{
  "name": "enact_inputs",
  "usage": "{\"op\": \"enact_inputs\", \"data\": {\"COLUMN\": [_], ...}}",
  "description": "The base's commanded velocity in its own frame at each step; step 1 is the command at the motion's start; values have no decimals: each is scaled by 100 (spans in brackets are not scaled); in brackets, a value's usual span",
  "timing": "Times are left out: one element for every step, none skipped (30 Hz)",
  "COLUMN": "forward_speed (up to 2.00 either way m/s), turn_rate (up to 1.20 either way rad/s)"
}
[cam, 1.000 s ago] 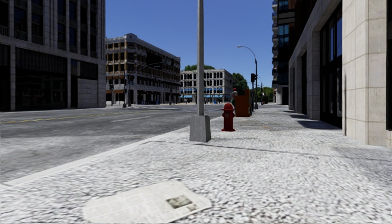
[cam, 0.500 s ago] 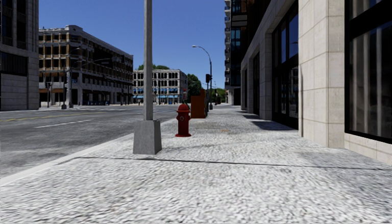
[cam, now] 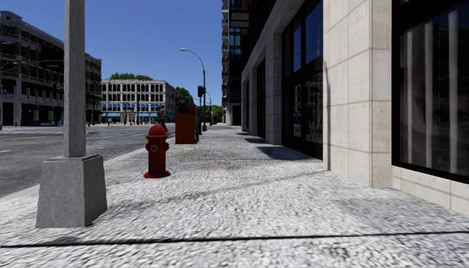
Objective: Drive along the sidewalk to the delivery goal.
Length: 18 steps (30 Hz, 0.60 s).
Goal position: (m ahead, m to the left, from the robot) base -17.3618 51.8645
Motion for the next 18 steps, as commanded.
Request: {"op": "enact_inputs", "data": {"forward_speed": [200, 200, 200, 200, 200, 200, 200, 200, 200, 200, 200, 200, 200, 200, 200, 200, 200, 200], "turn_rate": [0, 0, 0, 0, 0, 0, 0, 0, 0, 0, 0, 0, 0, 0, 0, 0, 0, 0]}}
